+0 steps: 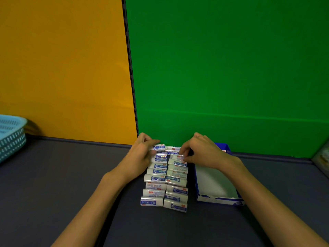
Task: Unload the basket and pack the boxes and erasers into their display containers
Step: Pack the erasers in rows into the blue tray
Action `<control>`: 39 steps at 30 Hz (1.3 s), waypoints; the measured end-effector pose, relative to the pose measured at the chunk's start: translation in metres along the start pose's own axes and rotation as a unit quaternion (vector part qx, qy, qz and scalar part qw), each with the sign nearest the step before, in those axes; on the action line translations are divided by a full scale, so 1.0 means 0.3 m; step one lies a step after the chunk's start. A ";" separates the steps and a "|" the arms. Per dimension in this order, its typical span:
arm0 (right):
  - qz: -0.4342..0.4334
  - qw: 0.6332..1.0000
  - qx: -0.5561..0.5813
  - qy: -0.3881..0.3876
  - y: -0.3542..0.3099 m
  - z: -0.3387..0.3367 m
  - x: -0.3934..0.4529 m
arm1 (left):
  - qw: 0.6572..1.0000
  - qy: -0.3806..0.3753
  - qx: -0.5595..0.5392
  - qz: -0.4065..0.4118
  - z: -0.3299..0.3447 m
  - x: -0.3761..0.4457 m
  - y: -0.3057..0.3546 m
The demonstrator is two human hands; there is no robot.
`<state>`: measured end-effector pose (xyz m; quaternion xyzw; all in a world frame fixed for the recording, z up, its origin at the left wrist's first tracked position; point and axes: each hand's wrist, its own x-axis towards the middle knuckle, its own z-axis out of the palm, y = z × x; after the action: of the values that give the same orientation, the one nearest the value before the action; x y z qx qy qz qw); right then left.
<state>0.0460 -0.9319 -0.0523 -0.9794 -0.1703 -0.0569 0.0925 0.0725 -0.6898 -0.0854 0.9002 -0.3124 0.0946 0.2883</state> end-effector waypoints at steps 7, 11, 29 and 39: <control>0.004 1.000 -0.013 -0.016 0.010 0.001 -0.005 | 0.998 0.026 -0.046 -0.020 -0.001 -0.002 0.001; 0.004 1.000 -0.011 -0.024 0.008 0.002 -0.002 | 0.996 0.057 -0.062 -0.013 -0.010 -0.004 0.001; 0.005 0.999 0.021 -0.047 0.005 -0.008 -0.008 | 0.997 0.065 -0.027 0.026 0.009 -0.005 -0.017; 0.016 0.998 0.035 -0.050 -0.004 -0.021 -0.012 | 0.997 0.064 -0.027 0.033 0.008 -0.007 -0.018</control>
<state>0.0417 -0.9331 -0.0464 -0.9798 -0.1610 -0.0005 0.1186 0.0743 -0.6866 -0.0904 0.8733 -0.3253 0.1526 0.3289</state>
